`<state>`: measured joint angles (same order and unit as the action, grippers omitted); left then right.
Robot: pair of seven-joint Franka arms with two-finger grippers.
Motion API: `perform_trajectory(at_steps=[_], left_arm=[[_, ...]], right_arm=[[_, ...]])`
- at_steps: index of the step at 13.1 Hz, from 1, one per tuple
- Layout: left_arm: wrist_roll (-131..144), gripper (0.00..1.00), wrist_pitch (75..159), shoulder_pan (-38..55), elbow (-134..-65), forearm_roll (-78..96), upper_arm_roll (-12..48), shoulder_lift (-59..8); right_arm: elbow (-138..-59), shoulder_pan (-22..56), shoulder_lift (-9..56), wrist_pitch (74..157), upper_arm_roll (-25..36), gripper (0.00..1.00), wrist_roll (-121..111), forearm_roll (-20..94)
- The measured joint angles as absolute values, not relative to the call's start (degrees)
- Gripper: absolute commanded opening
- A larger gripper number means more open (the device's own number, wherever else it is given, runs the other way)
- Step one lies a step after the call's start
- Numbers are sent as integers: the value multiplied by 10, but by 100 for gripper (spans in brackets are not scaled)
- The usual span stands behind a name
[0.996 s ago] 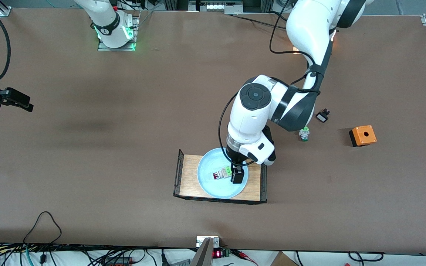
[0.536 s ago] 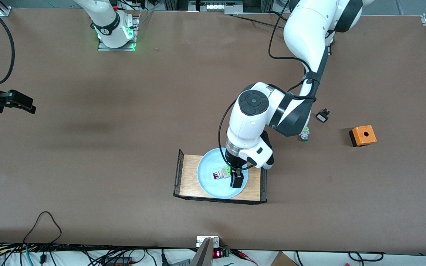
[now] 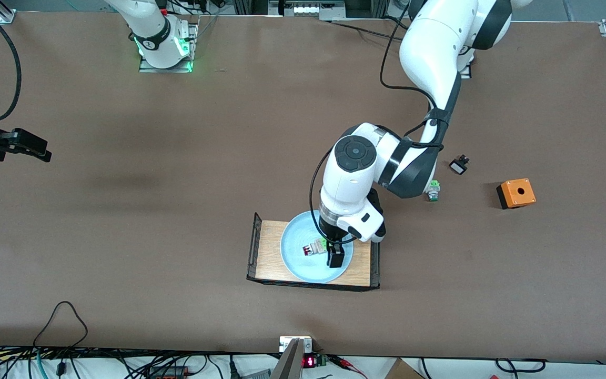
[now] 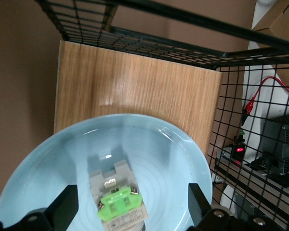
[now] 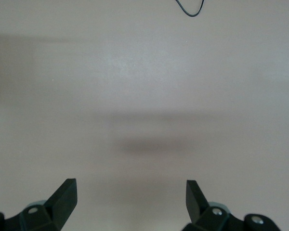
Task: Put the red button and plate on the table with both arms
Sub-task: 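Lower the left gripper and grasp the green-white button on the plate, then lift the button with the left gripper while the right gripper reaches out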
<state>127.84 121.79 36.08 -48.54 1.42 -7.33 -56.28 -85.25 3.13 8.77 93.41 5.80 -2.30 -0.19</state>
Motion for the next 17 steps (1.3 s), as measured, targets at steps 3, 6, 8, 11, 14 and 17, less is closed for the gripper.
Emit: perform_trajectory(at_steps=[3, 6, 8, 11, 14, 17], left_arm=[[1279, 75, 1219, 365, -485, 14, -78, -570], [1279, 37, 1219, 368, -484, 14, -82, -571], [1279, 18, 1219, 368, -484, 14, -83, -571], [1279, 5, 1219, 369, -480, 14, -85, -571], [1276, 4, 1213, 369, -469, 14, -93, -567], [1249, 4, 1178, 367, -454, 14, -105, -534]], right_arm=[[-853, 31, 88, 934, 58, 100, -23, -2], [-853, 31, 88, 934, 58, 100, -23, -2], [-853, 31, 88, 934, 58, 100, -23, -2], [-853, 31, 88, 939, 58, 100, -23, -2], [-853, 31, 88, 940, 58, 100, -23, -2], [-854, 32, 88, 941, 58, 100, -23, -2]])
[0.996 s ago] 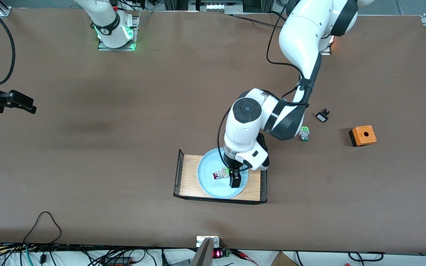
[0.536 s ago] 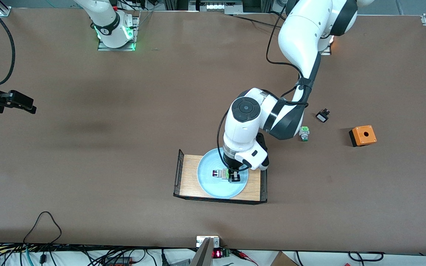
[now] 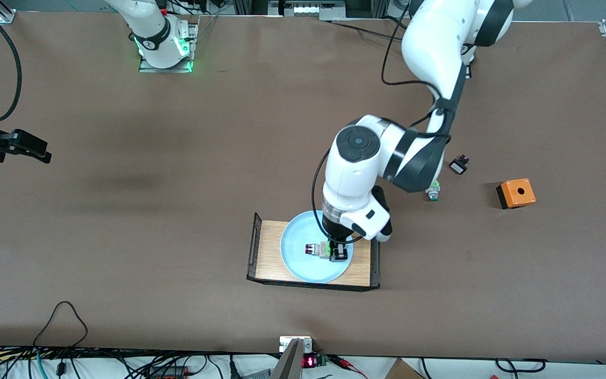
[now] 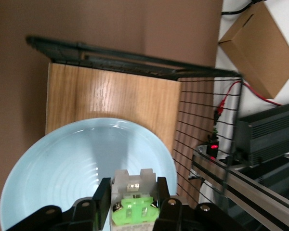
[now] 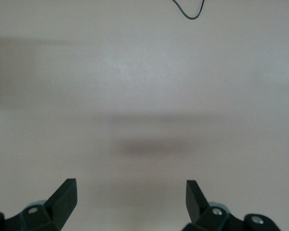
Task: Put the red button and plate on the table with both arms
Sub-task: 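Lift the button with the left gripper while the right gripper reaches out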
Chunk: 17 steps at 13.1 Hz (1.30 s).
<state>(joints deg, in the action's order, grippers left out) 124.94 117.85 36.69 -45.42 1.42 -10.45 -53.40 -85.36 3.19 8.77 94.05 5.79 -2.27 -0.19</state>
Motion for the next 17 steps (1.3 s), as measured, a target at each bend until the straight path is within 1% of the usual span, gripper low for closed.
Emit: perform_trajectory(at_steps=[3, 5, 8, 11, 12, 14, 17], left_arm=[[1174, 2, 1131, 354, -452, 14, -110, -483], [1088, 2, 1103, 333, -452, 22, -110, -463], [886, 2, 1036, 282, -455, 85, -112, -453], [700, 2, 972, 220, -465, 112, -112, -449], [630, 3, 954, 203, -478, 114, -112, -445], [488, 3, 941, 183, -534, 114, -112, -431], [317, 3, 964, 152, -628, 114, -114, -409]], right_arm=[[-854, 48, 88, 940, 57, 100, -23, -2], [-855, 71, 94, 941, 55, 100, -22, -2], [-855, 106, 117, 950, 54, 100, -18, 7], [-855, 120, 122, 955, 54, 100, 19, 53], [-855, 128, 121, 955, 54, 100, 66, 59], [-855, 155, 122, 955, 53, 100, 179, 64], [-855, 219, 128, 959, 52, 100, 339, 64]])
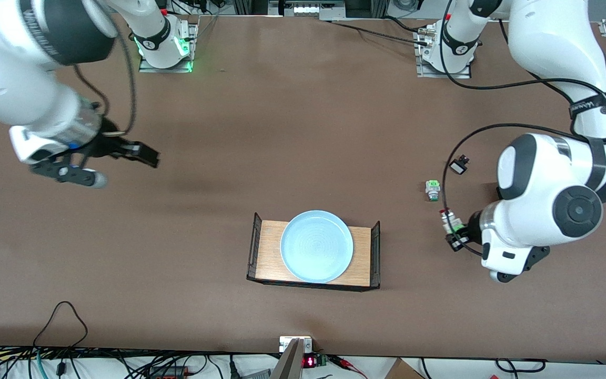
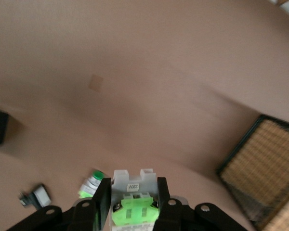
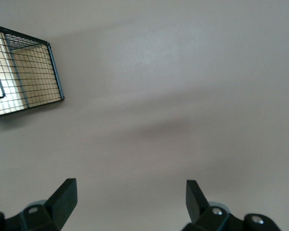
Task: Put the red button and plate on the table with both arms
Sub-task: 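Lift the button with the left gripper while the right gripper reaches out, then set the button by the orange box while the right gripper nears the plate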
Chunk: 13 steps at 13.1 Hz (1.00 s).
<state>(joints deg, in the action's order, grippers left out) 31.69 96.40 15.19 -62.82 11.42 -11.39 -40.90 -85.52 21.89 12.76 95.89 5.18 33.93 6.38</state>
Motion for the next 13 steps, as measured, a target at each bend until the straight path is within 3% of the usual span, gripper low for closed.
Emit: perform_trajectory(at_steps=[4, 8, 10, 13], left_arm=[[117, 3, 1048, 99, -754, 115, -114, -386], [-8, 6, 1191, 79, -889, 139, -112, -388], [-50, 6, 1215, 78, -923, 147, -112, -390], [-92, 19, 1219, 78, -934, 151, -110, -396]], right_arm=[[-855, 288, 152, 1027, 51, 100, 511, 66], [-854, 334, 183, 1121, 50, 100, 637, 109], [-846, 349, 202, 1151, 50, 100, 690, 116], [-835, 369, 231, 1200, 50, 100, 754, 118]])
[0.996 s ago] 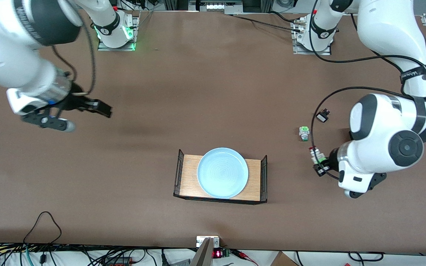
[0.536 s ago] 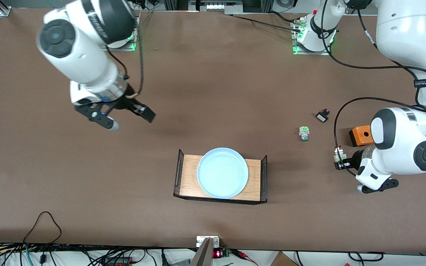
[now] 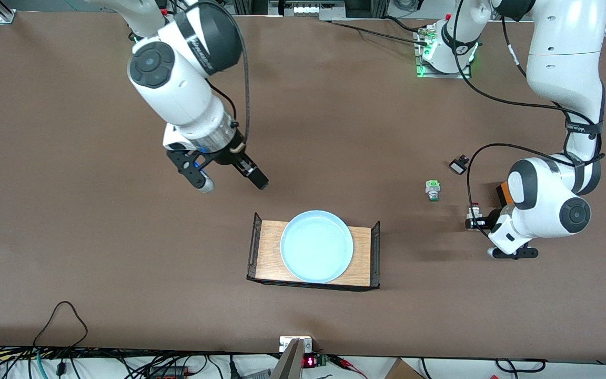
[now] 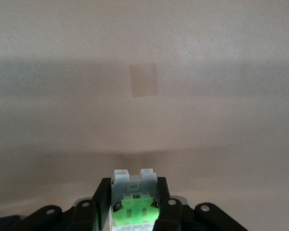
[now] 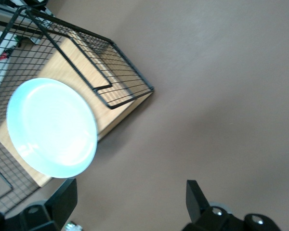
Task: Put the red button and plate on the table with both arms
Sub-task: 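Set the button by the orange box while the right gripper nears the plate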
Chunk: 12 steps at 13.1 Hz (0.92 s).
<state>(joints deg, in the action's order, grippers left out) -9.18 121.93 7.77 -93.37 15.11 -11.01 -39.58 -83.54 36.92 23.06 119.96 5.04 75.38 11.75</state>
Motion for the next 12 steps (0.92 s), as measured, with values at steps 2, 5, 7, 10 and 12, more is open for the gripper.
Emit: perform_trajectory(at_steps=[2, 5, 7, 10, 12], left_arm=[[-102, 30, 1221, 77, -934, 157, -110, -400], [-106, 60, 1236, 75, -934, 159, -110, -410], [-106, 100, 1242, 75, -934, 166, -110, -414], [-104, 100, 1248, 74, -927, 173, -111, -409], [-92, 100, 1249, 73, -918, 175, -113, -383]], right_arm=[[-832, 378, 247, 1236, 50, 100, 784, 118], [-831, 390, 272, 1303, 50, 100, 839, 121], [-831, 400, 292, 1355, 50, 100, 885, 121], [-830, 404, 316, 1386, 51, 100, 907, 121], [-830, 404, 327, 1390, 53, 100, 908, 121]])
